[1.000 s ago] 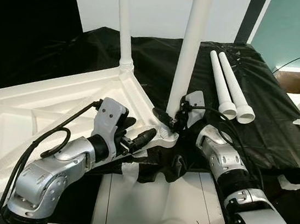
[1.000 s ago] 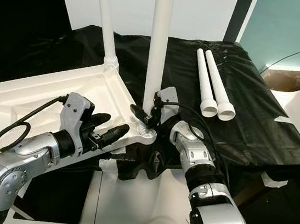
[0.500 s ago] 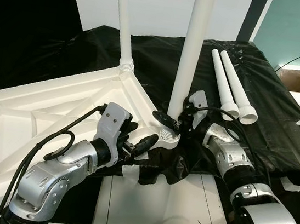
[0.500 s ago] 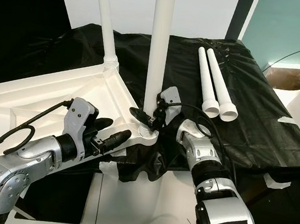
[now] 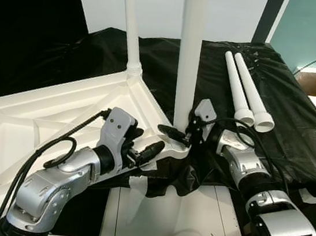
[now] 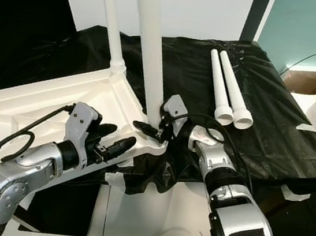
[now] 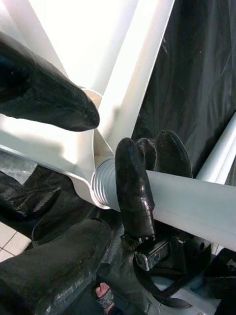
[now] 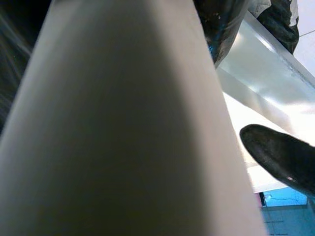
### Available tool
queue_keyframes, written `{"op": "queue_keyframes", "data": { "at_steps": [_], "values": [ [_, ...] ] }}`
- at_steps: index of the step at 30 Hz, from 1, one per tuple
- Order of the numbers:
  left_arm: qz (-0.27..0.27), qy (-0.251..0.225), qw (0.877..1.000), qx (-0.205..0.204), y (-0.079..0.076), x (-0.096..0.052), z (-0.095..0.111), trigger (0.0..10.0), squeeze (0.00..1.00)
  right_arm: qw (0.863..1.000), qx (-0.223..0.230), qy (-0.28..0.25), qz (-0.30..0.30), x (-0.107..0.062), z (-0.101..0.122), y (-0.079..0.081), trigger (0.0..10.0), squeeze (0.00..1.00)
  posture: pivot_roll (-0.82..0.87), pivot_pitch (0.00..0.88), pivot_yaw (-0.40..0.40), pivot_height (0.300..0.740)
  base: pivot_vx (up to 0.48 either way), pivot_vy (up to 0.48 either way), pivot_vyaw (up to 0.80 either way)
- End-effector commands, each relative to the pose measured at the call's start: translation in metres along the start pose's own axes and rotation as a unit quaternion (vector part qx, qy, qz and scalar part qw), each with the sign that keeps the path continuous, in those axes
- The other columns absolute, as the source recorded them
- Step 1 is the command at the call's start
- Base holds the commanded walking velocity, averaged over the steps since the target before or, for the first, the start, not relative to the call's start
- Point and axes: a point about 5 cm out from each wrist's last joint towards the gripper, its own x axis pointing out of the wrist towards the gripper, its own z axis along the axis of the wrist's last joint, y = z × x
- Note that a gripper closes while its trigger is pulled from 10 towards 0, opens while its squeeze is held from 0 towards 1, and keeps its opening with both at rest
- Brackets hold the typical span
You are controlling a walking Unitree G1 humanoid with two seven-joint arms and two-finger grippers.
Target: Building children table
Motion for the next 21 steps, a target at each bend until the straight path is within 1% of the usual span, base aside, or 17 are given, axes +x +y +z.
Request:
{"op": "queue_keyframes", "data": {
  "at_steps": [1,8,10,17,21],
  "values": [
    [-0.018,-0.011,1.000,0.012,-0.001,-0.003,0.007,10.0,0.00,0.998,0.028,0.059,0.016,-0.010,-0.030,0.013,10.0,0.00,0.10,0.027,0.061,0.740,0.000,0.000,0.00],
    [-0.018,-0.011,1.000,0.013,-0.001,-0.004,0.007,10.0,0.00,0.998,0.025,0.052,0.030,-0.010,-0.031,0.017,10.0,0.00,0.10,0.026,0.066,0.740,0.000,0.000,0.00],
    [-0.017,-0.011,1.000,0.014,0.000,-0.004,0.008,10.0,0.00,0.998,0.005,0.045,0.043,-0.010,-0.032,0.021,10.0,0.00,0.10,0.027,0.069,0.740,0.000,0.000,0.00],
    [-0.017,-0.009,1.000,0.015,0.000,-0.006,0.009,10.0,0.00,0.997,-0.019,0.047,0.056,-0.012,-0.037,0.028,10.0,0.00,0.11,0.033,0.075,0.740,0.000,0.000,0.00],
    [-0.016,-0.009,1.000,0.016,0.001,-0.006,0.009,10.0,0.00,0.997,-0.012,0.050,0.054,-0.012,-0.038,0.029,10.0,0.00,0.11,0.035,0.075,0.740,0.000,0.000,0.00]
  ]
}}
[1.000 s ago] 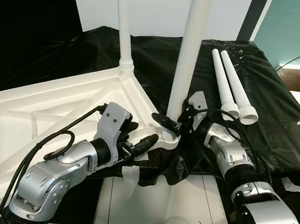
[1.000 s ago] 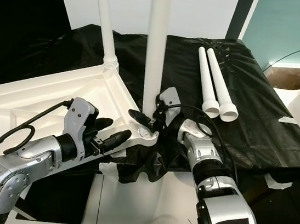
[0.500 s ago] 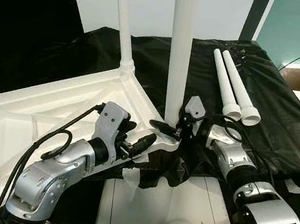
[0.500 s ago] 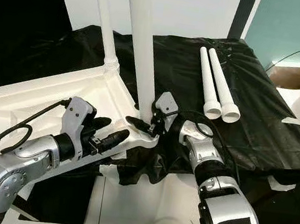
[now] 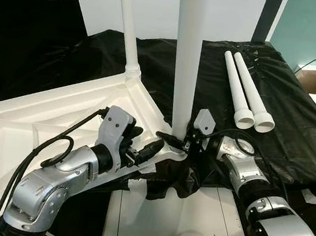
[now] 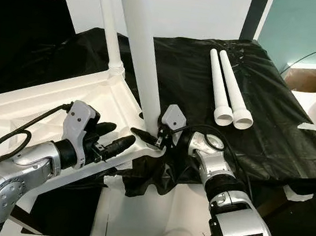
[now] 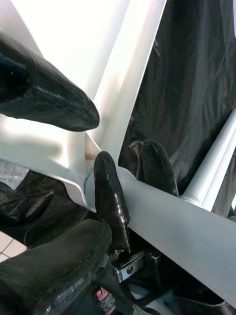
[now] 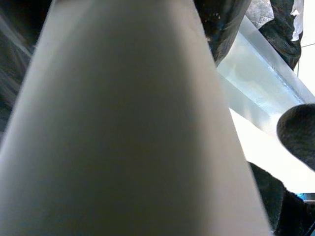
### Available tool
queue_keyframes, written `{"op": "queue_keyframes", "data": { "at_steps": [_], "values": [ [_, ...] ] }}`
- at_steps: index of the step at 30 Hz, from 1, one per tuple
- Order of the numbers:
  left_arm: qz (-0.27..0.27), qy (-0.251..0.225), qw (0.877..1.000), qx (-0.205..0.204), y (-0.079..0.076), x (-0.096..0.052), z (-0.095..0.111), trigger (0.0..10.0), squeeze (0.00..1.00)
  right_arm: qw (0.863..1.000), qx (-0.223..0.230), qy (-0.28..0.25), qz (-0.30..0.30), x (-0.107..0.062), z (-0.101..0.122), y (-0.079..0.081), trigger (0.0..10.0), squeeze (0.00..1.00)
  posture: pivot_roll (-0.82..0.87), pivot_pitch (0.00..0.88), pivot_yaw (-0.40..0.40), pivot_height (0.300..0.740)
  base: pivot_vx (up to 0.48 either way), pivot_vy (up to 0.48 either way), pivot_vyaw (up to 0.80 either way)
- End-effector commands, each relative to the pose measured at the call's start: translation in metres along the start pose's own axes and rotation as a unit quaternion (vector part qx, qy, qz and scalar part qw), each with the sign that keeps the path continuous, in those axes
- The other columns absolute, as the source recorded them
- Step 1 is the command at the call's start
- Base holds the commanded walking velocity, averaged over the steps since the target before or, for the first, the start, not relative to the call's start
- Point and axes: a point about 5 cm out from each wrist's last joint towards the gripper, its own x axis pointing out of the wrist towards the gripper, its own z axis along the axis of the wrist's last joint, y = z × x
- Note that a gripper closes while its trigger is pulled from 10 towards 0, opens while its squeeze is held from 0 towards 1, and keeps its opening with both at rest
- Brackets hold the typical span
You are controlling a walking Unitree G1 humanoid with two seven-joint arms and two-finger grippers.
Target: Building children table
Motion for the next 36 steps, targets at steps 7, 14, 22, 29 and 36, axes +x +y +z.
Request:
{"op": "queue_keyframes", "data": {
  "at_steps": [7,14,22,29,36],
  "values": [
    [-0.015,-0.005,1.000,0.012,-0.001,-0.003,0.006,10.0,0.00,0.988,0.131,0.076,0.002,-0.007,-0.033,0.009,10.0,0.00,0.11,0.038,0.073,0.740,0.000,0.000,0.00],
    [-0.015,-0.005,1.000,0.013,-0.001,-0.004,0.006,10.0,0.00,0.983,0.163,0.084,0.007,-0.007,-0.033,0.006,10.0,0.00,0.11,0.039,0.073,0.740,0.000,0.000,0.00],
    [-0.015,-0.005,1.000,0.015,-0.002,-0.004,0.007,10.0,0.00,0.977,0.194,0.086,-0.009,-0.006,-0.035,0.004,10.0,0.00,0.11,0.038,0.072,0.740,0.000,0.000,0.00],
    [-0.016,-0.006,1.000,0.017,-0.002,-0.004,0.008,10.0,0.00,0.978,0.185,0.092,-0.023,-0.007,-0.037,0.004,10.0,0.00,0.11,0.038,0.070,0.740,0.000,0.000,0.00],
    [-0.017,-0.008,1.000,0.018,-0.002,-0.004,0.009,10.0,0.00,0.981,0.169,0.095,-0.016,-0.005,-0.036,0.006,10.0,0.00,0.11,0.036,0.071,0.740,0.000,0.000,0.00]
  ]
}}
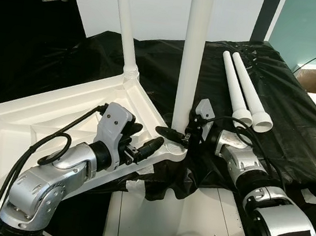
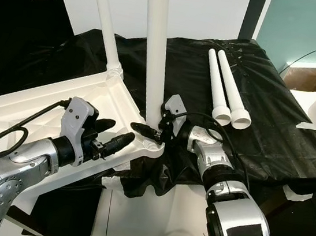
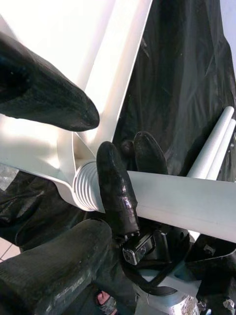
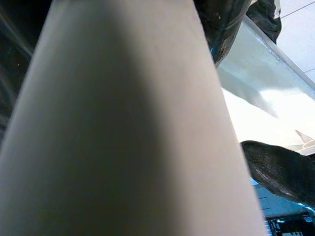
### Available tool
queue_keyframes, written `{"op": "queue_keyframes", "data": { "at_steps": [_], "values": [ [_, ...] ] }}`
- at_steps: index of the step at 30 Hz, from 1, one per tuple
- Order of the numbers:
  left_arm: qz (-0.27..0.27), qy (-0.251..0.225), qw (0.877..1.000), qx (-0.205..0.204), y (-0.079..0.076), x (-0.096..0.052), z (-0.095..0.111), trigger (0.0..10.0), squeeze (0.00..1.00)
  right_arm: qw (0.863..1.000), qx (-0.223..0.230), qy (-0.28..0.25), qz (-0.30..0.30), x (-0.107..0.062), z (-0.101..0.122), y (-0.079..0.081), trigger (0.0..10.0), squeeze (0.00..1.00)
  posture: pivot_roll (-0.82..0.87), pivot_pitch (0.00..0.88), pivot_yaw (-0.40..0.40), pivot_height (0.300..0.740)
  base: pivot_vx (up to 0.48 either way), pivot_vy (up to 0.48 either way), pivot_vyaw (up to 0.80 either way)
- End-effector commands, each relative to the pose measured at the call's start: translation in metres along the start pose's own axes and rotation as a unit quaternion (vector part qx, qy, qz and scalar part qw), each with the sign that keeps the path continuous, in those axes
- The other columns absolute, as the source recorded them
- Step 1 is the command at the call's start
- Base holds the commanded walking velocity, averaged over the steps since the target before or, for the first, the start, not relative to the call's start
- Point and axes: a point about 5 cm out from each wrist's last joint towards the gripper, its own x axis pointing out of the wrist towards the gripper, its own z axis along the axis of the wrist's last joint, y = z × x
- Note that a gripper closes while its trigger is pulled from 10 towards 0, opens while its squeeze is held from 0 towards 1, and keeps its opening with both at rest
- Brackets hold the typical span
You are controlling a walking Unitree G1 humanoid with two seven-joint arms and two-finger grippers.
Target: Building children table
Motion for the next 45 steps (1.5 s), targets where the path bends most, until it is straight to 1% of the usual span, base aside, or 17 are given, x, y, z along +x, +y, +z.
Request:
{"op": "queue_keyframes", "data": {
  "at_steps": [1,3,5,8,10,13,16,17,18,19,22,23,26,32,38,39,45],
  "values": [
    [-0.014,-0.003,1.000,0.005,-0.001,-0.002,0.003,10.0,0.00,0.995,0.055,0.076,-0.019,-0.010,-0.037,0.009,10.0,0.00,0.11,0.036,0.071,0.740,0.000,0.000,0.00],
    [-0.014,-0.003,1.000,0.004,-0.001,-0.002,0.004,10.0,0.00,0.995,0.057,0.075,-0.036,-0.008,-0.036,0.007,10.0,0.00,0.11,0.036,0.071,0.740,0.000,0.000,0.00],
    [-0.013,-0.004,1.000,0.003,-0.002,-0.002,0.003,10.0,0.00,0.991,0.039,0.079,-0.102,-0.002,-0.035,0.004,10.0,0.00,0.11,0.034,0.060,0.740,0.000,0.000,0.00],
    [-0.013,-0.005,1.000,0.002,-0.003,-0.002,0.003,10.0,0.00,0.987,0.033,0.077,-0.134,0.001,-0.034,0.004,10.0,0.00,0.11,0.030,0.052,0.740,0.000,0.000,0.00],
    [-0.013,-0.006,1.000,0.001,-0.005,-0.002,0.002,10.0,0.00,0.978,0.044,0.066,-0.191,0.010,-0.033,0.007,10.0,0.00,0.11,0.028,0.044,0.740,0.000,0.000,0.00],
    [-0.013,-0.006,1.000,0.000,-0.005,-0.001,0.002,10.0,0.00,0.975,0.050,0.059,-0.208,0.013,-0.032,0.008,10.0,0.00,0.11,0.028,0.044,0.740,0.000,0.000,0.00],
    [-0.016,-0.010,1.000,-0.001,-0.007,0.002,0.002,10.0,0.00,0.950,0.090,0.017,-0.298,0.030,-0.027,0.019,10.0,0.00,0.11,0.018,0.030,0.740,0.000,0.000,0.00],
    [-0.016,-0.010,1.000,-0.001,-0.007,0.002,0.002,10.0,0.00,0.950,0.090,0.017,-0.298,0.030,-0.027,0.019,10.0,0.00,0.11,0.018,0.030,0.740,0.000,0.000,0.00],
    [-0.016,-0.011,1.000,-0.001,-0.008,0.004,0.002,10.0,0.00,0.934,0.104,0.008,-0.342,0.035,-0.025,0.022,10.0,0.00,0.11,0.013,0.024,0.740,0.000,0.000,0.00],
    [-0.016,-0.011,1.000,-0.001,-0.008,0.004,0.002,10.0,0.00,0.934,0.104,0.008,-0.342,0.035,-0.025,0.022,10.0,0.00,0.11,0.013,0.024,0.740,0.000,0.000,0.00],
    [-0.016,-0.014,1.000,-0.001,-0.008,0.005,0.002,10.0,0.00,0.916,0.107,0.001,-0.386,0.037,-0.022,0.021,10.0,0.00,0.11,0.010,0.021,0.740,0.000,0.000,0.00],
    [-0.015,-0.015,1.000,-0.002,-0.009,0.006,0.002,10.0,0.00,0.906,0.116,-0.002,-0.408,0.040,-0.021,0.023,10.0,0.00,0.11,0.010,0.017,0.740,0.000,0.000,0.00],
    [-0.014,-0.017,1.000,-0.005,-0.010,0.008,0.001,10.0,0.00,0.904,0.135,-0.006,-0.405,0.046,-0.019,0.026,10.0,0.00,0.10,0.004,0.009,0.740,0.000,0.000,0.00],
    [-0.011,-0.021,1.000,-0.008,-0.011,0.011,0.000,10.0,0.00,0.899,0.104,-0.006,-0.424,0.043,-0.014,0.027,10.0,0.00,0.10,0.001,-0.002,0.740,0.000,0.000,0.00],
    [0.003,-0.027,1.000,-0.009,-0.010,0.013,0.000,10.0,0.00,0.904,0.109,-0.029,-0.412,0.041,-0.011,0.027,10.0,0.00,0.10,0.002,-0.007,0.740,0.000,0.000,0.00],
    [0.009,-0.028,1.000,-0.008,-0.009,0.013,0.000,10.0,0.00,0.910,0.108,-0.042,-0.398,0.038,-0.008,0.026,10.0,1.00,0.10,0.004,-0.009,0.740,0.000,0.000,0.00],
    [0.038,-0.026,0.999,0.010,-0.004,0.011,-0.001,10.0,0.00,0.930,0.068,-0.072,-0.353,0.018,0.000,0.010,10.0,1.00,0.10,0.015,-0.012,0.740,0.000,0.000,0.00]
  ]
}}
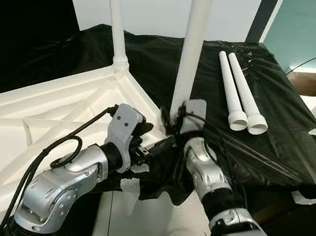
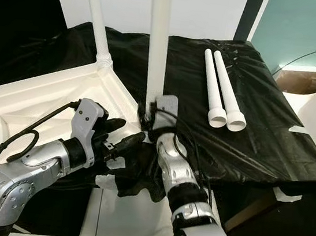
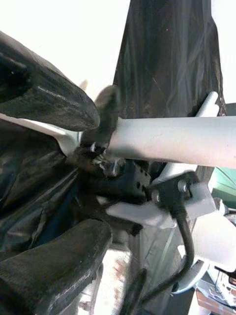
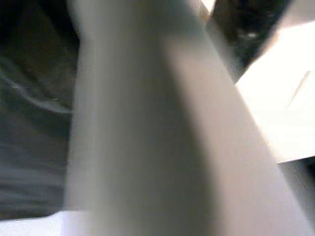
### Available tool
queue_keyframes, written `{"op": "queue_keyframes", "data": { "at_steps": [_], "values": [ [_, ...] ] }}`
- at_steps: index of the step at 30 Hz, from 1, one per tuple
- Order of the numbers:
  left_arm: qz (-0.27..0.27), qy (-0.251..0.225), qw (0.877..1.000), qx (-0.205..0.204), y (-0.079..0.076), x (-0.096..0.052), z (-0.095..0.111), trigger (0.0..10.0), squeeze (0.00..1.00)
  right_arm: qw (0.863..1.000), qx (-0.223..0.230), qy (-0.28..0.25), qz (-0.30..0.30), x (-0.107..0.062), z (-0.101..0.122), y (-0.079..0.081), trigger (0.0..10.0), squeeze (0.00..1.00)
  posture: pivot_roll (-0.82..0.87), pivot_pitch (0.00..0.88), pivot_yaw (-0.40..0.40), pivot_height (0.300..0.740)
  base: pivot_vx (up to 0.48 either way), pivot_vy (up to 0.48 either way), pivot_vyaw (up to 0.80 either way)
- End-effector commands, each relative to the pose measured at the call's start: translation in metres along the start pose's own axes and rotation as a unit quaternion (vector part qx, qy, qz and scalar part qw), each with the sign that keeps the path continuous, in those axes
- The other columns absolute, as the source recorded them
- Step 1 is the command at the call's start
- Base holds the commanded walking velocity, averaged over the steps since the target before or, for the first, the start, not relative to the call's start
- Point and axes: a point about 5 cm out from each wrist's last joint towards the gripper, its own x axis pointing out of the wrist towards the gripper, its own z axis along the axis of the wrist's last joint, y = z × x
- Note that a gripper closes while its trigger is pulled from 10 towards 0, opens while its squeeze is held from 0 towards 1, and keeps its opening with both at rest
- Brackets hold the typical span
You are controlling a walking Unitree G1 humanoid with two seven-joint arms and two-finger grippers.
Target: Building children table
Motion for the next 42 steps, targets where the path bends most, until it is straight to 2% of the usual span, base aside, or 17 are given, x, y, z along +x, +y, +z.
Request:
{"op": "queue_keyframes", "data": {
  "at_steps": [1,4,5,6,7,8,11,17,18,20,21,22,28,32,38,40,42],
  "values": [
    [0.047,0.009,0.999,0.008,0.008,-0.001,-0.005,10.0,0.00,0.999,0.002,-0.017,0.030,0.000,0.008,-0.008,10.0,1.00,0.09,0.020,-0.013,0.740,0.000,0.000,0.00],
    [0.058,0.013,0.998,0.011,0.010,-0.001,-0.007,10.0,0.00,0.998,-0.005,-0.016,0.061,-0.001,0.012,-0.019,10.0,1.00,0.09,0.022,-0.013,0.740,0.000,0.000,0.00],
    [0.063,0.015,0.998,0.017,0.011,-0.001,-0.009,10.0,0.00,0.996,-0.018,-0.016,0.083,-0.002,0.015,-0.025,10.0,0.42,0.09,0.023,-0.014,0.740,0.000,0.000,0.00],
    [0.063,0.015,0.998,0.017,0.011,-0.001,-0.009,10.0,0.00,0.996,-0.018,-0.016,0.083,-0.002,0.015,-0.025,10.0,0.42,0.09,0.023,-0.014,0.740,0.000,0.000,0.00],
    [0.065,0.016,0.998,0.018,0.012,0.000,-0.010,10.0,0.00,0.994,-0.022,-0.013,0.107,-0.002,0.017,-0.030,10.0,0.00,0.08,0.023,-0.014,0.740,0.000,0.000,0.00],
    [0.065,0.016,0.998,0.018,0.012,0.000,-0.010,10.0,0.00,0.994,-0.022,-0.013,0.107,-0.002,0.017,-0.030,10.0,0.00,0.08,0.023,-0.014,0.740,0.000,0.000,0.00],
    [0.067,0.018,0.997,0.017,0.010,0.004,-0.012,10.0,0.00,0.983,-0.037,-0.001,0.179,0.002,0.025,-0.037,10.0,0.00,0.08,0.020,-0.013,0.740,0.000,0.000,0.00],
    [0.084,0.023,0.996,0.020,0.010,0.009,-0.017,10.0,0.00,0.970,-0.058,0.019,0.234,0.007,0.027,-0.034,10.0,0.00,0.08,0.012,-0.009,0.740,0.000,0.000,0.00],
    [0.094,0.025,0.995,0.024,0.010,0.011,-0.019,10.0,0.00,0.965,-0.062,0.031,0.252,0.009,0.027,-0.032,6.4,0.00,0.09,0.008,-0.013,0.740,0.000,0.000,0.00],
    [0.094,0.025,0.995,0.024,0.010,0.011,-0.019,10.0,0.00,0.965,-0.062,0.031,0.252,0.009,0.027,-0.032,6.4,0.00,0.09,0.008,-0.013,0.740,0.000,0.000,0.00],
    [0.103,0.026,0.994,0.029,0.009,0.013,-0.021,10.0,0.00,0.961,-0.069,0.041,0.266,0.010,0.026,-0.031,2.3,0.00,0.10,0.007,-0.020,0.740,0.000,0.000,0.00],
    [0.116,0.029,0.992,0.041,0.009,0.014,-0.024,10.0,0.00,0.959,-0.073,0.052,0.269,0.010,0.024,-0.031,0.0,0.00,0.11,0.006,-0.026,0.740,0.000,0.000,0.00],
    [0.137,0.034,0.989,0.054,0.009,0.016,-0.029,10.0,0.00,0.961,-0.069,0.075,0.255,0.011,0.019,-0.035,0.0,0.00,0.11,0.005,-0.032,0.740,0.000,0.000,0.00],
    [0.140,0.037,0.988,0.056,0.008,0.018,-0.032,10.0,0.00,0.966,-0.061,0.103,0.229,0.011,0.008,-0.030,0.0,0.00,0.10,0.002,-0.032,0.740,0.000,0.000,0.00],
    [0.145,0.037,0.987,0.059,0.008,0.019,-0.032,10.0,0.00,0.974,-0.050,0.100,0.199,0.013,0.005,-0.026,0.0,0.00,0.09,0.007,-0.028,0.740,0.000,0.000,0.00],
    [0.147,0.037,0.987,0.060,0.009,0.019,-0.033,10.0,0.00,0.979,-0.046,0.104,0.171,0.014,0.003,-0.025,0.0,0.00,0.09,0.008,-0.026,0.740,0.000,0.000,0.00],
    [0.152,0.038,0.986,0.063,0.010,0.020,-0.034,10.0,0.00,0.989,-0.046,0.100,0.103,0.016,-0.001,-0.023,0.0,0.00,0.08,0.011,-0.023,0.740,0.000,0.000,0.00]
  ]
}}
